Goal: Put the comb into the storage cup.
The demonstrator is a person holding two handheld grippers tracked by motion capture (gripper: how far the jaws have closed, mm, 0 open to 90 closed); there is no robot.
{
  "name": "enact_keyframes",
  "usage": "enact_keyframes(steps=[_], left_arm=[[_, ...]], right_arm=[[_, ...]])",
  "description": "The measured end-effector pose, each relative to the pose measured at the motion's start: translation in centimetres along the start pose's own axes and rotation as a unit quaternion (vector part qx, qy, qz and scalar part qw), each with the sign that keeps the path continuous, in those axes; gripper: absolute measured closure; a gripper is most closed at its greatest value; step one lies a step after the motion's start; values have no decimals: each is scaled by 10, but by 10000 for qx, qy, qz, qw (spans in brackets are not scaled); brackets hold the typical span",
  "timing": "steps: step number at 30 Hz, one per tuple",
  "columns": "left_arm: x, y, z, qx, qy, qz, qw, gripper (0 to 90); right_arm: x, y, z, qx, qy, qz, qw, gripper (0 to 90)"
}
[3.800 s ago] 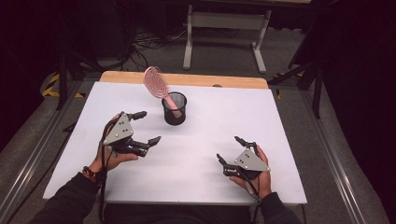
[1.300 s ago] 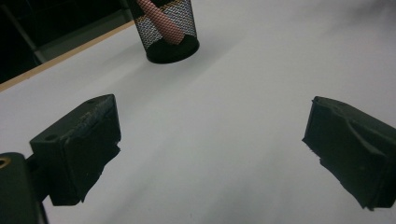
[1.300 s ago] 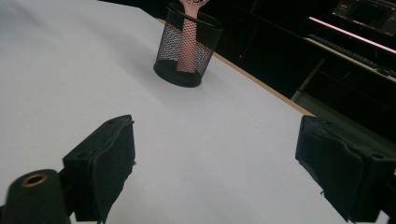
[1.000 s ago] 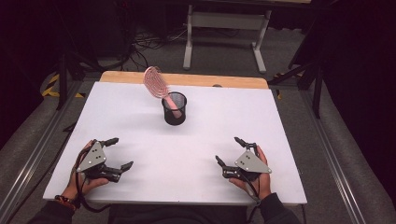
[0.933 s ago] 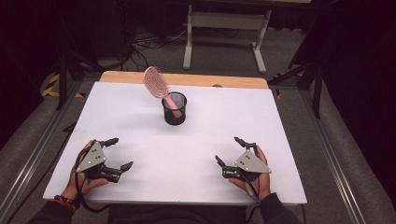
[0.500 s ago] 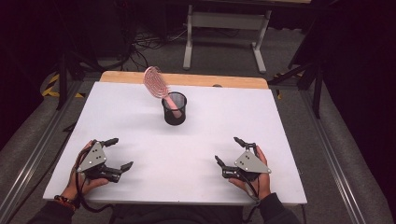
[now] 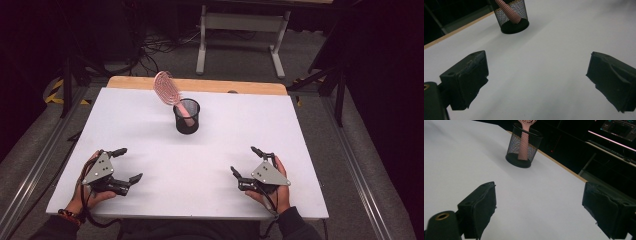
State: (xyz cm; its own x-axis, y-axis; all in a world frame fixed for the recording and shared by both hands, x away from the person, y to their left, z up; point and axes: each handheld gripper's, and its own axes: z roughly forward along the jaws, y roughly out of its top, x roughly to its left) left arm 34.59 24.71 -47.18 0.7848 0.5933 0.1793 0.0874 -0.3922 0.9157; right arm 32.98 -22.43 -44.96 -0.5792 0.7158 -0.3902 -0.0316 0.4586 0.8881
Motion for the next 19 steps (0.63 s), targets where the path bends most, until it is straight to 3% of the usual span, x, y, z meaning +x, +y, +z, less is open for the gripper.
enact_keyframes(steps=[19], left_arm=[[1,1,3,18,-24,-75,10000,46]], right_arm=[[-3,-2,0,40,-32,22,10000,127]])
